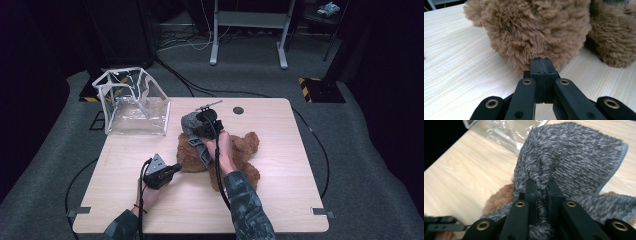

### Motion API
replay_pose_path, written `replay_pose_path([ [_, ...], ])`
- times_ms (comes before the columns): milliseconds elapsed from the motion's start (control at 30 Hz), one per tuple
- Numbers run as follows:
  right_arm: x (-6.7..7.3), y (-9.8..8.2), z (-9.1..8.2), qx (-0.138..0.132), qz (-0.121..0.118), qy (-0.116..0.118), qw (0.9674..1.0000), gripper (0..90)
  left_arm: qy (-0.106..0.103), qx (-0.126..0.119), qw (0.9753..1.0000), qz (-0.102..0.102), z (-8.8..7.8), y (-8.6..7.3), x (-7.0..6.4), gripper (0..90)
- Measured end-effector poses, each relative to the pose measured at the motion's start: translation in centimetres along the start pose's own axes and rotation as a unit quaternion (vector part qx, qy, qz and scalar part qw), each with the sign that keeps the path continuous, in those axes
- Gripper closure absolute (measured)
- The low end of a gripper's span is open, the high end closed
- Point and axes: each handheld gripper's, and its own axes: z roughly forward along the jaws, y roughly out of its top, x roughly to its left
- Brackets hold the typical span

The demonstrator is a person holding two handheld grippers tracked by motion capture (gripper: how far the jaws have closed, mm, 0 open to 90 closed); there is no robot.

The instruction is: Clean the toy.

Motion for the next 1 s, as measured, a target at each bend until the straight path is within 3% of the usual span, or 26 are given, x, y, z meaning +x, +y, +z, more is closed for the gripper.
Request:
replay_pose_path([
  [67,0.3,-0.2,-0.2,-0.003,-0.006,0.002,1.0,82.4,-0.001,-0.001,1.0,-0.001,0.0,0.0,-0.1,89.7],
  [200,2.1,-1.3,-1.3,-0.006,-0.03,0.02,0.9993,82.4,-0.001,-0.002,1.0,-0.002,0.0,0.0,0.0,89.7],
  [333,3.5,-2.7,-1.2,-0.003,-0.056,0.027,0.9981,82.5,0.001,-0.003,1.0,-0.004,0.0,0.0,0.0,89.7],
  [633,4.5,-6.5,-0.5,0.003,-0.055,0.042,0.9976,82.5,0.001,-0.004,1.0,-0.006,-0.2,0.0,0.2,89.7],
  [1000,4.4,-9.9,1.5,0.038,-0.04,0.044,0.9975,82.5,0.005,-0.008,0.9999,-0.01,-0.3,0.0,0.2,89.7],
])
